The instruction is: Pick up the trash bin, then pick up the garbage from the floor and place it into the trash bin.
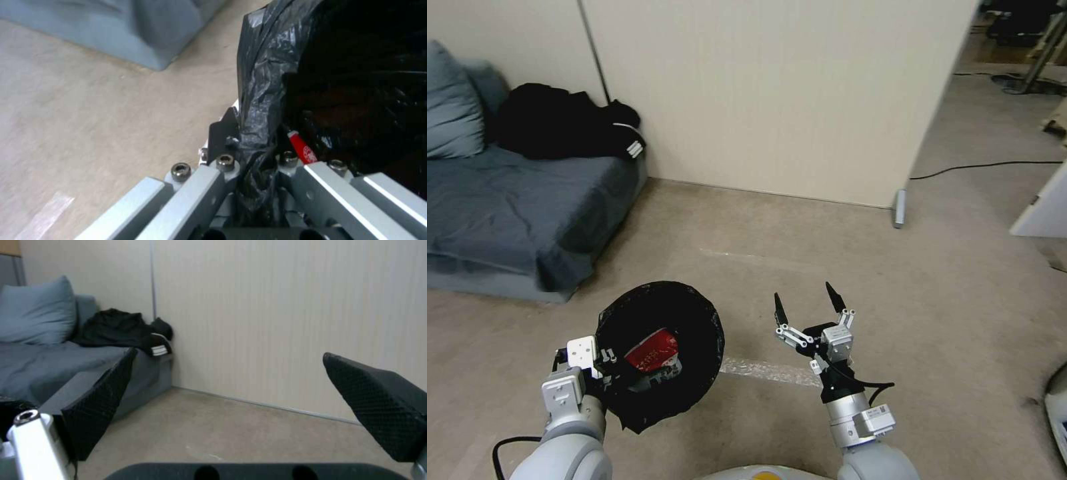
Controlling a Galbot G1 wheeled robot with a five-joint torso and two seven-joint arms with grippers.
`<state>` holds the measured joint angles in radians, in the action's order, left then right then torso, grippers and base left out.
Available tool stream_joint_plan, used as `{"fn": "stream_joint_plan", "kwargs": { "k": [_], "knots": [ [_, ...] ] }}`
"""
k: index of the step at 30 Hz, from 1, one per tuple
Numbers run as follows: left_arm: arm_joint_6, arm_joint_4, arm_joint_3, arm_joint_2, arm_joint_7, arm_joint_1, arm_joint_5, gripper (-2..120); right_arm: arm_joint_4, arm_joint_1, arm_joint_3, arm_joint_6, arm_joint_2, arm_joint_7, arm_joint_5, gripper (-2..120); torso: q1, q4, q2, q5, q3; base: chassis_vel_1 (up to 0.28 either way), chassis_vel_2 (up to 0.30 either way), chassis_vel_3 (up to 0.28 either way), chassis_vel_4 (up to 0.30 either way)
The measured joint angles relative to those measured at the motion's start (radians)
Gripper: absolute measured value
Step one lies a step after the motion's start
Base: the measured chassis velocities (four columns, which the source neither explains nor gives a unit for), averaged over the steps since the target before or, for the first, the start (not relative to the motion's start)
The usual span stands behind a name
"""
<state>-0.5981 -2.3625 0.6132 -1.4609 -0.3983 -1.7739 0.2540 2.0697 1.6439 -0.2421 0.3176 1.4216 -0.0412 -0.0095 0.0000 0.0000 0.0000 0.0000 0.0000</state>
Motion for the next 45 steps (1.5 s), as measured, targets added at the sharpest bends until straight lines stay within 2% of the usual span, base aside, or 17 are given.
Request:
{"fn": "stream_joint_plan", "kwargs": {
  "k": [11,26,30,33,36,45],
  "knots": [
    [-0.003,-0.005,0.001,-0.006,0.000,-0.011,-0.006,0,-0.004,-0.034,-0.002,-0.009,-0.013,-0.009,0.003,100,0.000,0.0000,0.000,0.0001,0.000,0.104,0.103,0.103,0.105],
    [-0.008,-0.008,-0.001,-0.002,0.001,-0.022,-0.021,0,-0.006,-0.068,-0.006,-0.040,-0.070,-0.007,0.028,100,0.000,0.0000,0.000,0.0001,0.000,0.126,0.127,0.126,0.125],
    [-0.008,-0.011,-0.001,-0.005,0.001,-0.028,-0.025,0,-0.006,-0.074,0.005,-0.095,-0.081,-0.034,0.055,100,0.000,0.0000,0.000,0.0000,0.000,0.135,0.126,0.110,0.130],
    [-0.008,-0.014,-0.005,-0.006,0.001,-0.030,-0.028,0,-0.007,-0.086,0.017,-0.195,-0.091,-0.079,0.102,100,0.000,0.0000,0.000,0.0001,0.000,0.129,0.117,0.119,0.125],
    [-0.008,-0.014,-0.006,-0.006,0.002,-0.031,-0.029,0,-0.021,-0.100,0.017,-0.239,-0.093,-0.096,0.120,100,0.000,0.0000,0.000,0.0000,0.000,0.116,0.126,0.123,0.118],
    [-0.007,-0.016,-0.007,-0.005,0.004,-0.036,-0.029,0,-0.038,-0.126,0.012,-0.286,-0.099,-0.102,0.143,100,0.000,0.0000,0.000,0.0000,0.000,0.126,0.124,0.122,0.122]
  ]
}}
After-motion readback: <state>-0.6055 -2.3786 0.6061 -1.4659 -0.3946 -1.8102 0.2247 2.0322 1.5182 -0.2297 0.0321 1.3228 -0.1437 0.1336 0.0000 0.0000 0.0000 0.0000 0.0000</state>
